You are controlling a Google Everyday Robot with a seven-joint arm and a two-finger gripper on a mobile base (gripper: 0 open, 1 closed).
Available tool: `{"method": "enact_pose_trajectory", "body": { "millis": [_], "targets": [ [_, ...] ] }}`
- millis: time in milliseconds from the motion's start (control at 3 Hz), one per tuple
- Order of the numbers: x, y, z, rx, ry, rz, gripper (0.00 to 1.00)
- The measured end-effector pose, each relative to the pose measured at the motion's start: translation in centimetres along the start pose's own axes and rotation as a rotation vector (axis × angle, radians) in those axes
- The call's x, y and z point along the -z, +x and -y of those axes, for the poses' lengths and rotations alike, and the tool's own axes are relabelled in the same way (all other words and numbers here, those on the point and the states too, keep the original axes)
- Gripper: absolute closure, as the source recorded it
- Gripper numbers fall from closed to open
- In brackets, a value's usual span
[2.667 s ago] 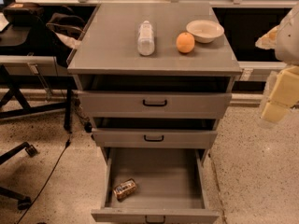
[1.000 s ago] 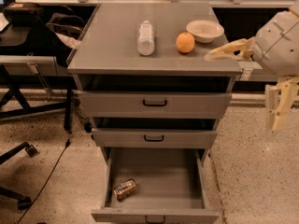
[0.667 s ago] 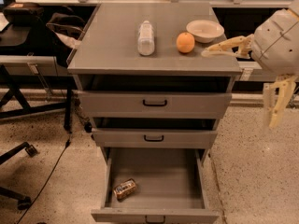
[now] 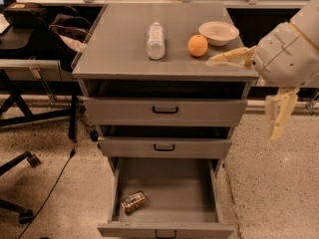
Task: Pick orange can from bottom drawer and place on counter
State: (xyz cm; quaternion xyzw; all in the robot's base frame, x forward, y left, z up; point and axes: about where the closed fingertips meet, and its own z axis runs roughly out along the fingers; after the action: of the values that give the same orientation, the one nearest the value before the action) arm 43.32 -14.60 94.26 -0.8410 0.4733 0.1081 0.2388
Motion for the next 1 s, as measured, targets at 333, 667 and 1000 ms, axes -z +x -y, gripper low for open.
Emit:
{"method": "enact_pose_trajectory", "body": {
  "millis": [333,667,1000],
  "targets": [
    [-3.9,1.4,0.8,-0.018,-0.006,0.005,0.0],
    [-9.6,4.5,1.5,-0.143,-0.052,-0.019,0.0],
    [-13.8,6.6,1.7,-0.237,-0.099,-0.028,0.0]
  ]
}}
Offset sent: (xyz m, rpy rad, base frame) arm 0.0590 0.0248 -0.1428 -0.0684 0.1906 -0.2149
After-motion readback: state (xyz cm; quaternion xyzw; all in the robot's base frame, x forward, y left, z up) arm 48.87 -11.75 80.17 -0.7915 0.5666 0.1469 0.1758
